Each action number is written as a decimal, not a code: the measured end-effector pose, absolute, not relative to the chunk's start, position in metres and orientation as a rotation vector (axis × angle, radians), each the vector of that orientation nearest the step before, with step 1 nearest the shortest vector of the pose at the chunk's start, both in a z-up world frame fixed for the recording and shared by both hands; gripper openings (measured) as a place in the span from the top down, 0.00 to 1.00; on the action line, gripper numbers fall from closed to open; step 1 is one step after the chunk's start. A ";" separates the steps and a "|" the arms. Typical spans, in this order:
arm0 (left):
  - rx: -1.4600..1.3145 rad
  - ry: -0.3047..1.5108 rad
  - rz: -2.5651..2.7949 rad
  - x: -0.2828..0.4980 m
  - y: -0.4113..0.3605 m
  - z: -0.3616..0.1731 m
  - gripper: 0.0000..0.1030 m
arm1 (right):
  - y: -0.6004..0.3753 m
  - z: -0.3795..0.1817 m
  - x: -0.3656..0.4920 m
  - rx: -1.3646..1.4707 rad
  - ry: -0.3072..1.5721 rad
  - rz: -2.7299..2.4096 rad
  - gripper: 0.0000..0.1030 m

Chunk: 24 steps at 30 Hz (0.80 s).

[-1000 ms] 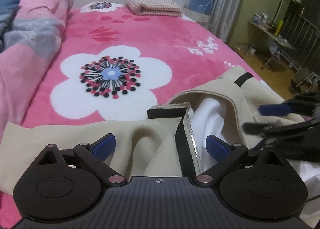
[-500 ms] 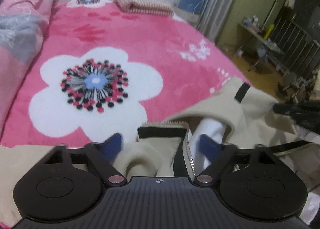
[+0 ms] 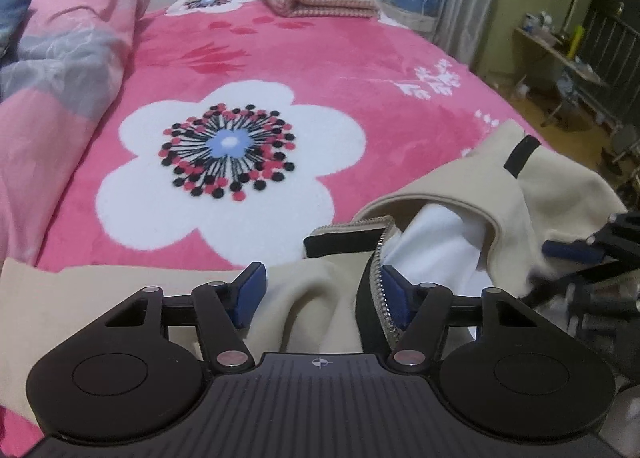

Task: Fold clothes

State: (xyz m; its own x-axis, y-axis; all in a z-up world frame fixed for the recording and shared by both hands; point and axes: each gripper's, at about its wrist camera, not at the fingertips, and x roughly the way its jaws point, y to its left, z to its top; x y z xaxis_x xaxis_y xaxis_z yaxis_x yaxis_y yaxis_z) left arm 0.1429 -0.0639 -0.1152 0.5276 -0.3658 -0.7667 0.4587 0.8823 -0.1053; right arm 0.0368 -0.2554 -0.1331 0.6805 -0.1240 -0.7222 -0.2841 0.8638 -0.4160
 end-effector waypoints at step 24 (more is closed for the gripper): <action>0.007 0.960 -0.526 0.158 -0.066 -0.125 0.54 | -0.326 -0.035 0.030 -0.091 0.619 0.055 0.70</action>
State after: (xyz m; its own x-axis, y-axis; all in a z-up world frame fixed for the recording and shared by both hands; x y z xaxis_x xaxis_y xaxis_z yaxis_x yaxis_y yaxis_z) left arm 0.1579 -0.0661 -0.1245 0.4582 -0.4237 -0.7814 0.4297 0.8751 -0.2225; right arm 0.0304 -0.3262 -0.0355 0.8132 0.0242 -0.5815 -0.0784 0.9946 -0.0684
